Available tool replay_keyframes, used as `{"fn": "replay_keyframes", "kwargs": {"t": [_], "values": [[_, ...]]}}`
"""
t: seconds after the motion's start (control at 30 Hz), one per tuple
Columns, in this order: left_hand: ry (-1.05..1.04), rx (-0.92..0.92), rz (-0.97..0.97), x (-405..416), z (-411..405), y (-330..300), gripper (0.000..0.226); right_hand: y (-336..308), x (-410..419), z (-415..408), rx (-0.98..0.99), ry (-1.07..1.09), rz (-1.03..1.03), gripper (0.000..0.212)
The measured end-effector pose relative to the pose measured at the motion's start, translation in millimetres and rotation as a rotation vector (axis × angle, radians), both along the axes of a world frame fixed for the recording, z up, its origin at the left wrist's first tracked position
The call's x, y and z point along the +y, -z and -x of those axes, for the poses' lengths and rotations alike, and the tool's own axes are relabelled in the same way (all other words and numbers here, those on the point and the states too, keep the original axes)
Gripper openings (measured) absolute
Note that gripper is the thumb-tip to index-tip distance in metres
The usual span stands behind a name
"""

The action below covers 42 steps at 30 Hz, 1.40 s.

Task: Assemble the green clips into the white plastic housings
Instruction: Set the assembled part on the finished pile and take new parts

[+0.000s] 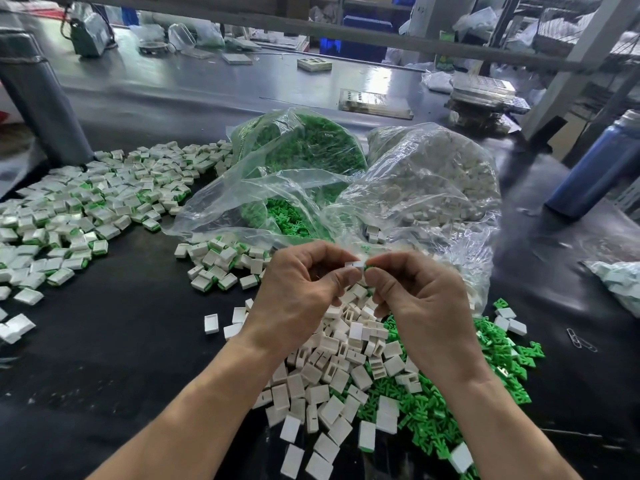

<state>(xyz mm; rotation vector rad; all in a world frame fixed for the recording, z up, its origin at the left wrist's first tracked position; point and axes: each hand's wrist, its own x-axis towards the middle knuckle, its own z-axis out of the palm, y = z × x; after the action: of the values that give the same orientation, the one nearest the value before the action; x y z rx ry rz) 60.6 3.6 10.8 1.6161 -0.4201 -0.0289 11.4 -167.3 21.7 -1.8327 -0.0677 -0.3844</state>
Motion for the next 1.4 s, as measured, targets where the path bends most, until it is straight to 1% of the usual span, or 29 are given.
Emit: {"fn": "replay_keyframes", "kwargs": {"t": [0.17, 0.33, 0.43, 0.57, 0.73, 0.87, 1.0, 1.07, 1.23, 1.4], "values": [[-0.026, -0.027, -0.05, 0, 0, 1, 0.012, 0, -1, 0, 0.0, 0.016, 0.068, 0.025], [-0.027, -0.031, -0.073, 0, 1, 1, 0.016, -1, 2, 1, 0.014, 0.02, 0.089, 0.024], [-0.029, -0.026, -0.047, 0, 2, 1, 0.021, -2, 3, 1, 0.026, 0.025, -0.02, 0.021], [-0.016, 0.0, 0.025, -2, 3, 0, 0.018, -1, 7, 2, 0.022, 0.03, -0.178, 0.019], [-0.002, 0.051, 0.126, -5, 3, -3, 0.01, 0, 10, 3, 0.005, 0.045, -0.281, 0.019], [0.001, 0.014, 0.106, -7, 5, -6, 0.01, 0, 11, 2, 0.041, -0.004, -0.348, 0.021], [-0.009, -0.007, 0.041, -9, 6, -4, 0.012, 2, 12, -2, 0.138, -0.042, -0.447, 0.048], [-0.011, -0.022, 0.019, -11, 7, -4, 0.014, 3, 12, -3, 0.17, -0.039, -0.463, 0.056], [0.056, 0.039, 0.078, -18, 10, -6, 0.012, 7, 15, -5, 0.206, -0.034, -0.457, 0.062], [0.093, 0.088, 0.175, -25, 13, -7, 0.01, 6, 20, -4, 0.212, 0.034, -0.425, 0.061]]}}
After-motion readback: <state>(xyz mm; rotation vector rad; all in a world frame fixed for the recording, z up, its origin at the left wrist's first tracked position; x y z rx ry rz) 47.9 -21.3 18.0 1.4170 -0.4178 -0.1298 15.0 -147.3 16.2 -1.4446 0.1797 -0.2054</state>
